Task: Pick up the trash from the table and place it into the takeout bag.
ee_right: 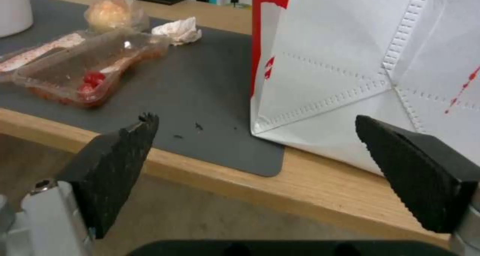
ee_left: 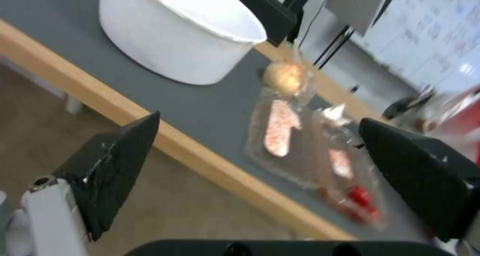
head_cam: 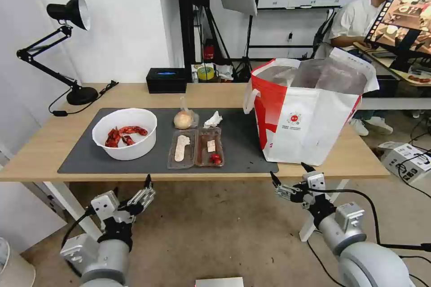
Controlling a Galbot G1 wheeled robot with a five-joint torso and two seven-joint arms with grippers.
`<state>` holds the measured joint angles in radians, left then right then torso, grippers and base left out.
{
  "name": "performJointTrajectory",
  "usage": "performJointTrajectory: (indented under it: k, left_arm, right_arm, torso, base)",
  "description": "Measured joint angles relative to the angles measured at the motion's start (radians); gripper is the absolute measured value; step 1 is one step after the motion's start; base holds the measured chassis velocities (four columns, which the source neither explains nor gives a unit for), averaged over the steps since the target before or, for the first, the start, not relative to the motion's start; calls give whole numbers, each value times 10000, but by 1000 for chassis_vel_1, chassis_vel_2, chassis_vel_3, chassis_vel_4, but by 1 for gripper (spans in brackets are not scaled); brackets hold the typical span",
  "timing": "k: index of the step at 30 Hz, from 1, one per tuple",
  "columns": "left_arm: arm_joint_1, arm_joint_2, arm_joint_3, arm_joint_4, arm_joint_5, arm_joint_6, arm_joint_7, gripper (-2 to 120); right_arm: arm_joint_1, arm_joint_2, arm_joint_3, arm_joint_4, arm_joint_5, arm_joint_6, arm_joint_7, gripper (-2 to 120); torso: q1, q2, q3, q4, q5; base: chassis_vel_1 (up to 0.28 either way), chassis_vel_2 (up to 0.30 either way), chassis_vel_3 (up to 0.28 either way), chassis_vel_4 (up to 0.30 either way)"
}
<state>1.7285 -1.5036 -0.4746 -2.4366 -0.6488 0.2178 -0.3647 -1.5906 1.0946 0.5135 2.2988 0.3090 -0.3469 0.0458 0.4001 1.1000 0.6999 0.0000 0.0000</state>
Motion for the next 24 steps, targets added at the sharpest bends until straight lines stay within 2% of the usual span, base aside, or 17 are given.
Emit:
performJointTrajectory:
  k: [2,4,5,8,9,12,18,24]
  left_arm:
    - [-128,-5,57,49,-286,-61,-139,100]
    - [-571,-13,240,149,-1313,-289,-677,100]
    - [-571,-13,240,149,-1313,-289,-677,100]
    - [-1101,-65,557,214,-2449,-535,-1449,100]
    - [-1101,-65,557,214,-2449,-535,-1449,100]
    - [-1499,-174,1004,268,-3349,-689,-2066,100]
    - [-1958,-252,1530,439,-4024,-887,-2207,100]
    - [-2488,-171,1995,731,-4528,-887,-1916,100]
  right_arm:
    - [12,4,-17,-14,-2,1,3,100]
    - [26,9,-54,-34,-6,5,9,100]
    - [26,9,-54,-34,-6,5,9,100]
    - [31,16,-68,-39,-10,7,21,100]
    - [31,16,-68,-39,-10,7,21,100]
    - [31,1,-69,-43,-11,11,29,100]
    - [-17,-63,-8,-43,-15,15,38,100]
    - [-90,12,27,-43,-43,28,41,100]
  torso:
    - [0,0,1,0,0]
    - [0,0,0,0,0]
    - [0,0,0,0,0]
    - [0,0,1,0,0]
    - [0,0,1,0,0]
    - [0,0,1,0,0]
    - [0,0,1,1,0]
    - [0,0,1,0,1]
  base:
    - [0,0,0,0]
    - [0,0,0,0]
    - [0,0,0,0]
    - [0,0,0,0]
    - [0,0,0,0]
    - [0,0,0,0]
    - [0,0,0,0]
    - [0,0,0,0]
